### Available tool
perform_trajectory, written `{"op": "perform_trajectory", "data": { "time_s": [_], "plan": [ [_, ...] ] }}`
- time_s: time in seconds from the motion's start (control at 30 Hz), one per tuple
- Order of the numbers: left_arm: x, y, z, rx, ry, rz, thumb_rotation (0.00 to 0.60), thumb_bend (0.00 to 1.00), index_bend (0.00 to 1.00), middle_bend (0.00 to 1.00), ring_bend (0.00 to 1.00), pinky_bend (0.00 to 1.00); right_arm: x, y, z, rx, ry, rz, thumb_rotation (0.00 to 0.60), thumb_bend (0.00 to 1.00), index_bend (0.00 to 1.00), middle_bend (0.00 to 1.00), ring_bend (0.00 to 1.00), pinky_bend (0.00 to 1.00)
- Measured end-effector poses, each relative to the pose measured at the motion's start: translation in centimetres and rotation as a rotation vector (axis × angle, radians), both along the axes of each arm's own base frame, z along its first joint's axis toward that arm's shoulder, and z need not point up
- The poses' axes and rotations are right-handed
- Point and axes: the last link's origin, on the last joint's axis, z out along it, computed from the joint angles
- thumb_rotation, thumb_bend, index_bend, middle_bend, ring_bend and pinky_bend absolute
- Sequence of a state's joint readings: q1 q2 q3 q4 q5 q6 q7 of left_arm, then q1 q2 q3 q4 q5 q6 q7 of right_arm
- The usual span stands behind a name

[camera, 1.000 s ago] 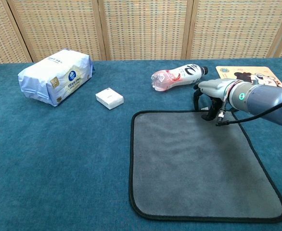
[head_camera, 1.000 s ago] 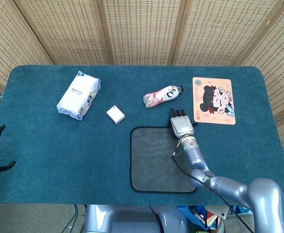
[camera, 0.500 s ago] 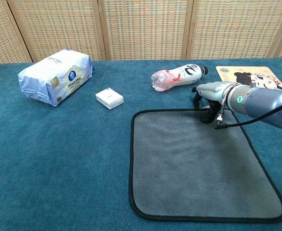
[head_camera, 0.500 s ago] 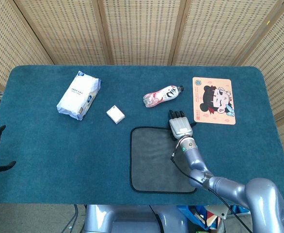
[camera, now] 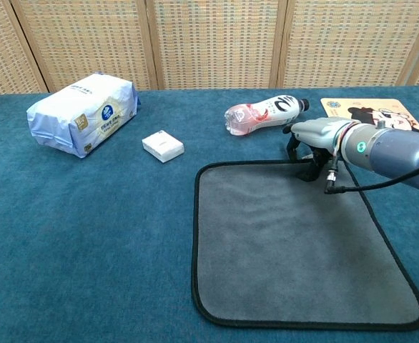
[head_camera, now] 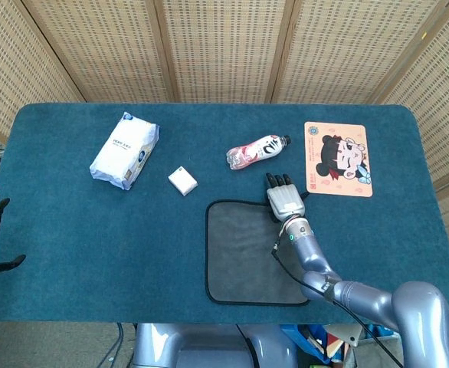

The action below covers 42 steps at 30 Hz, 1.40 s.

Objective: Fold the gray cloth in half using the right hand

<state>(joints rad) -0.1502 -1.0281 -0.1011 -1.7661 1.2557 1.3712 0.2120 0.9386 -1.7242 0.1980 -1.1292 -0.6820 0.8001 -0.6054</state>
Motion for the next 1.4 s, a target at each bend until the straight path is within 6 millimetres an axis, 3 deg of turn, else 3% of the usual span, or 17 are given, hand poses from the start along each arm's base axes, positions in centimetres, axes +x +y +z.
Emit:
{"op": "perform_trajectory", "data": {
  "time_s": [0.4,0.93,1.4],
  "plan": [
    [0.3,-0.2,-0.1,-0.006,0.001,-0.012,0.6,0.1,0.0,0.0,0.0,0.0,-0.6,2.0,1.2,0.025,0.032,0.108,0.6,0.6,0.64,0.0,0.0,0.0],
    [0.9,-0.7,-0.5,-0.029,-0.001,-0.039,0.6,0.1,0.0,0.0,0.0,0.0,-1.3,8.2,3.3,0.084,0.031,0.265,0.6,0.6,0.65,0.0,0.0,0.0],
    [1.2,-1.1,-0.5,-0.035,-0.005,-0.057,0.6,0.1,0.0,0.0,0.0,0.0,-2.5,11.9,3.9,0.114,0.047,0.325,0.6,0.6,0.65,0.0,0.0,0.0]
  ]
}}
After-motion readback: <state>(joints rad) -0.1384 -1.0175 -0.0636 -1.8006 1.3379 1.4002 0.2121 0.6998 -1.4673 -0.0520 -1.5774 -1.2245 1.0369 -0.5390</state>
